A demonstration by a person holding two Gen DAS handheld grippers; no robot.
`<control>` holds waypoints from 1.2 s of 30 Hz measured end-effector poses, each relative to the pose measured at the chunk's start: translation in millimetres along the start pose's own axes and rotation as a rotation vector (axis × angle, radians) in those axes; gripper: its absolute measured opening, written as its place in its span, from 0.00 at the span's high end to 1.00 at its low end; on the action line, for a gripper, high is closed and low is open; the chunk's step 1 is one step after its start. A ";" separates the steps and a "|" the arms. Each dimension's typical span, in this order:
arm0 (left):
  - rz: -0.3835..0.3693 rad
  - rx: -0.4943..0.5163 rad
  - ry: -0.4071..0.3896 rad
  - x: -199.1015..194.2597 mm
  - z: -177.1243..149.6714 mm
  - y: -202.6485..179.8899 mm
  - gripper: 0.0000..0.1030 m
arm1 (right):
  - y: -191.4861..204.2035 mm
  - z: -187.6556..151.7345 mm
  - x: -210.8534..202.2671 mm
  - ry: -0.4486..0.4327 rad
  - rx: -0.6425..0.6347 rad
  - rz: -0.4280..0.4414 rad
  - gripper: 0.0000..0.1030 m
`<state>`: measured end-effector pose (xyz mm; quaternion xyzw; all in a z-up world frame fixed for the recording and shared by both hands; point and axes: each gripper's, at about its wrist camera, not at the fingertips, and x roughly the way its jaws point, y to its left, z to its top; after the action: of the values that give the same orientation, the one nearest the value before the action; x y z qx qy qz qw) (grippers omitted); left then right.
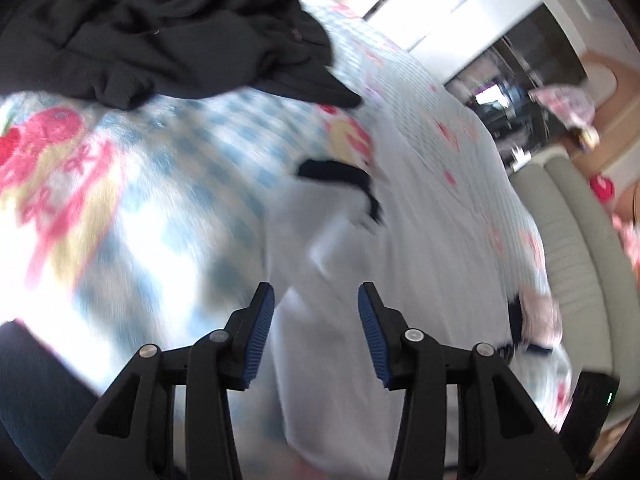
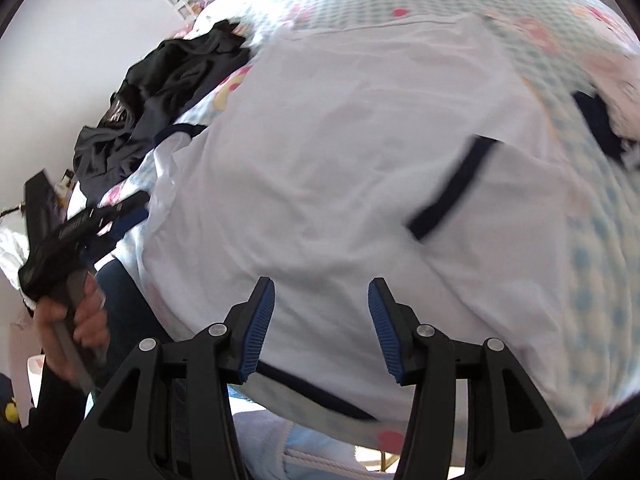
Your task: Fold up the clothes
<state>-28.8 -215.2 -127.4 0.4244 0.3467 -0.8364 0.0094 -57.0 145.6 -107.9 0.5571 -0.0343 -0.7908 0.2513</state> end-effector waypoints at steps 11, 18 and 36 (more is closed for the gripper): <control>-0.034 0.046 -0.035 2.1 14.3 -9.0 0.97 | 18.7 13.6 36.3 0.068 0.003 -0.020 0.51; 0.023 -0.064 -0.044 -16.8 10.8 26.2 0.97 | 15.2 18.5 50.4 0.089 0.017 -0.061 0.52; -0.157 0.427 0.142 8.1 -49.1 -100.2 0.46 | 18.5 33.8 18.4 0.022 0.004 -0.083 0.52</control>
<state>-30.5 -108.0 -95.4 0.4461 0.1939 -0.8570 -0.1701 -85.3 113.8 -104.9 0.5670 -0.0097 -0.7944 0.2175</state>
